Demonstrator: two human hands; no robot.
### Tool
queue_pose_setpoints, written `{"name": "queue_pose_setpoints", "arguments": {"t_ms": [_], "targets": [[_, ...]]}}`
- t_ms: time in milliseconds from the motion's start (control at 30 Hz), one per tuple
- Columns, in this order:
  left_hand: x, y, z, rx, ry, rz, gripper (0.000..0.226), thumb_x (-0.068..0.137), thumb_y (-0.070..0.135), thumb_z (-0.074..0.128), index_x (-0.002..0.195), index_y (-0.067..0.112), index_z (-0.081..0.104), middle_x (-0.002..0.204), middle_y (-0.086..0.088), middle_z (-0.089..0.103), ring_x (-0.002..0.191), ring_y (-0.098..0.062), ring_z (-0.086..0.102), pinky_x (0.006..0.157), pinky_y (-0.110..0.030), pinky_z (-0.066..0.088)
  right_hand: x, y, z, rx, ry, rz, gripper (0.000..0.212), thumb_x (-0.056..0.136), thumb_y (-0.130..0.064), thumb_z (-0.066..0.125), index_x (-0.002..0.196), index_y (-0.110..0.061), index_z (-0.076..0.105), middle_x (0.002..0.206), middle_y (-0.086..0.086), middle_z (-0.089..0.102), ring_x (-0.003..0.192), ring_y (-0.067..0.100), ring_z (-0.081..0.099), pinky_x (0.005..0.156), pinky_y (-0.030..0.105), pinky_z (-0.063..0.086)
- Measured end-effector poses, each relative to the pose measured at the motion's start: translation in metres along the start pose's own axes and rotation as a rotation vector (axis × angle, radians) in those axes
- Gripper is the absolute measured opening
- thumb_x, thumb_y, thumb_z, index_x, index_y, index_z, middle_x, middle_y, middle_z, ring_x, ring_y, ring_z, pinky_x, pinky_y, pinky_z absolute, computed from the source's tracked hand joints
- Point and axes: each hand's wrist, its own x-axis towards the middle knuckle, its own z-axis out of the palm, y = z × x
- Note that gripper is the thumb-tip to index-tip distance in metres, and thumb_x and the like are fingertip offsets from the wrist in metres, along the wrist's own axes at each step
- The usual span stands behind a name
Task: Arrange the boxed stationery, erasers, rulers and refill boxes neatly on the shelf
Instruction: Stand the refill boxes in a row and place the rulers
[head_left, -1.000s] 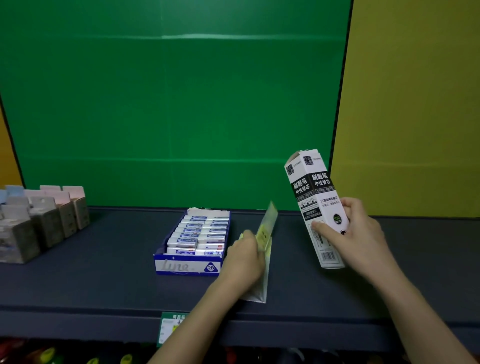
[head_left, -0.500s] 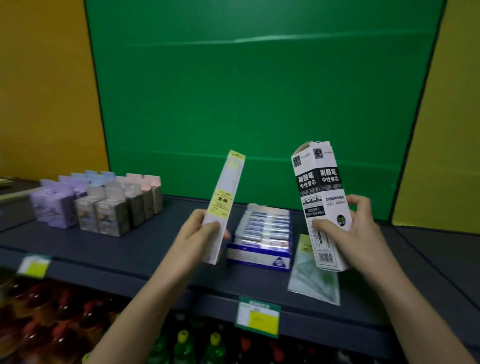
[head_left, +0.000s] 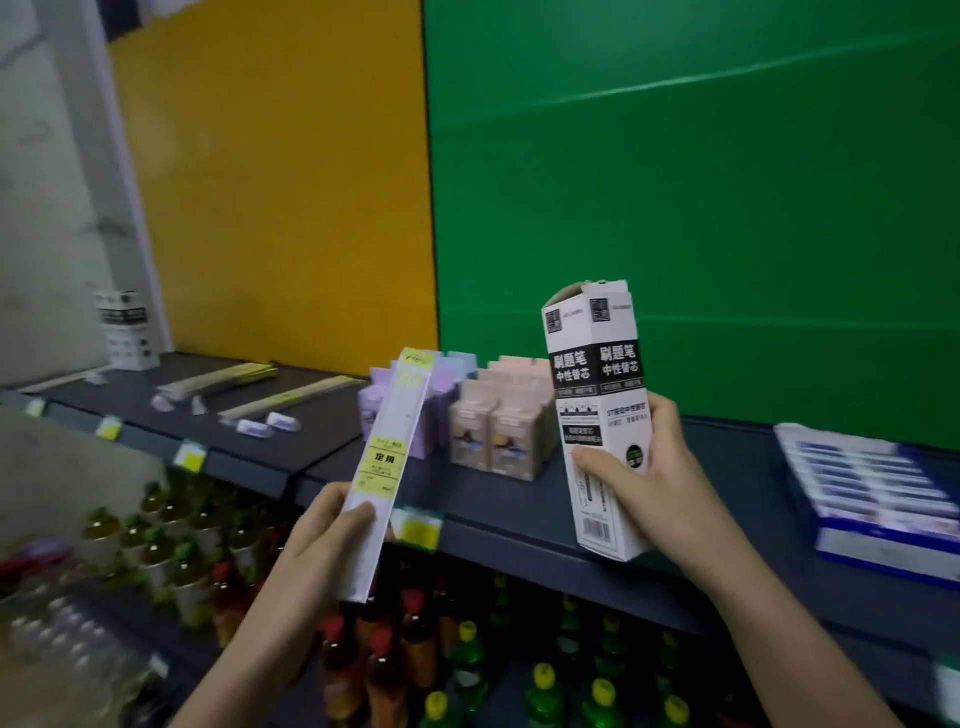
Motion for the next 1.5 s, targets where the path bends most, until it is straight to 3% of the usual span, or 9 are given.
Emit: {"name": "queue_pose_setpoints", "arguments": {"t_ms": [100, 267, 467, 633, 833, 967, 1133, 1333, 1500], "targets": [[0.008, -0.015, -0.061, 0.016, 0.083, -0.031, 0.021, 0.084, 0.028, 0.055, 0.089, 0.008, 0.057, 0.080, -0.013, 0.051, 0.069, -0.021, 0.046, 0.056, -0.030, 0.032, 0.011, -0.008, 0.067, 0.053, -0.079, -0.013, 0.047, 0.081, -0.026, 0.065, 0.118, -0.033, 0.037, 0.105, -0.025, 0.060, 0.095, -0.011, 0.056, 0.074, 0.010, 0.043], [0.018, -0.032, -0.138, 0.031, 0.211, -0.049, 0.013, 0.093, 0.015, 0.044, 0.094, 0.009, 0.055, 0.082, -0.010, 0.055, 0.066, -0.018, 0.049, 0.052, -0.026, 0.034, 0.040, -0.021, 0.164, 0.106, -0.175, -0.039, 0.045, 0.080, -0.036, 0.063, 0.118, -0.029, 0.039, 0.110, -0.019, 0.061, 0.103, 0.003, 0.059, 0.090, 0.032, 0.046], [0.043, -0.050, -0.218, 0.016, 0.362, -0.063, 0.027, 0.073, 0.030, 0.051, 0.091, 0.012, 0.059, 0.097, -0.027, 0.056, 0.077, -0.023, 0.051, 0.063, -0.034, 0.033, 0.081, -0.026, 0.276, 0.198, -0.247, -0.053, 0.037, 0.083, -0.038, 0.061, 0.114, -0.029, 0.043, 0.106, -0.020, 0.062, 0.101, 0.001, 0.059, 0.087, 0.028, 0.045], [0.089, -0.059, -0.280, 0.070, 0.454, -0.025, 0.020, 0.070, 0.032, 0.048, 0.082, 0.021, 0.060, 0.079, -0.009, 0.058, 0.067, -0.021, 0.051, 0.057, -0.032, 0.035, 0.122, -0.031, 0.364, 0.281, -0.314, -0.079, 0.032, 0.083, -0.038, 0.061, 0.110, -0.035, 0.044, 0.104, -0.024, 0.062, 0.096, -0.010, 0.057, 0.077, 0.013, 0.045], [0.155, -0.081, -0.341, 0.081, 0.526, 0.004, 0.015, 0.092, 0.016, 0.046, 0.086, 0.022, 0.058, 0.082, -0.005, 0.061, 0.069, -0.020, 0.055, 0.056, -0.032, 0.040, 0.168, -0.037, 0.454, 0.308, -0.282, -0.108, 0.039, 0.083, -0.044, 0.058, 0.115, -0.030, 0.041, 0.116, -0.013, 0.060, 0.107, 0.006, 0.056, 0.088, 0.029, 0.044], [0.184, -0.097, -0.381, 0.087, 0.499, 0.003, 0.013, 0.093, 0.015, 0.046, 0.096, 0.018, 0.058, 0.085, -0.003, 0.065, 0.059, -0.006, 0.061, 0.050, -0.023, 0.046, 0.184, -0.040, 0.506, 0.281, -0.346, -0.116, 0.049, 0.085, -0.048, 0.053, 0.126, -0.029, 0.036, 0.122, -0.014, 0.056, 0.113, 0.007, 0.051, 0.093, 0.028, 0.040], [0.218, -0.116, -0.449, 0.075, 0.476, 0.000, 0.013, 0.091, 0.016, 0.049, 0.099, 0.015, 0.059, 0.075, 0.005, 0.073, 0.058, -0.002, 0.064, 0.044, -0.013, 0.046, 0.209, -0.042, 0.564, 0.194, -0.339, -0.099, 0.038, 0.083, -0.047, 0.057, 0.115, -0.030, 0.042, 0.115, -0.010, 0.058, 0.107, 0.009, 0.055, 0.085, 0.027, 0.042], [0.269, -0.132, -0.537, 0.077, 0.382, -0.040, 0.013, 0.089, 0.020, 0.054, 0.099, 0.017, 0.062, 0.090, -0.005, 0.075, 0.086, -0.035, 0.067, 0.077, -0.050, 0.052, 0.250, -0.056, 0.653, 0.040, -0.233, -0.109, 0.048, 0.076, -0.049, 0.065, 0.112, -0.022, 0.049, 0.115, 0.002, 0.056, 0.109, 0.020, 0.054, 0.093, 0.046, 0.046], [0.313, -0.141, -0.616, 0.072, 0.267, -0.043, 0.013, 0.089, 0.015, 0.054, 0.098, 0.012, 0.062, 0.089, -0.011, 0.074, 0.077, -0.025, 0.068, 0.060, -0.029, 0.055, 0.295, -0.072, 0.727, -0.044, -0.164, -0.022, 0.073, 0.068, -0.046, 0.074, 0.124, -0.015, 0.041, 0.123, 0.003, 0.058, 0.114, 0.022, 0.054, 0.095, 0.047, 0.046]]}}
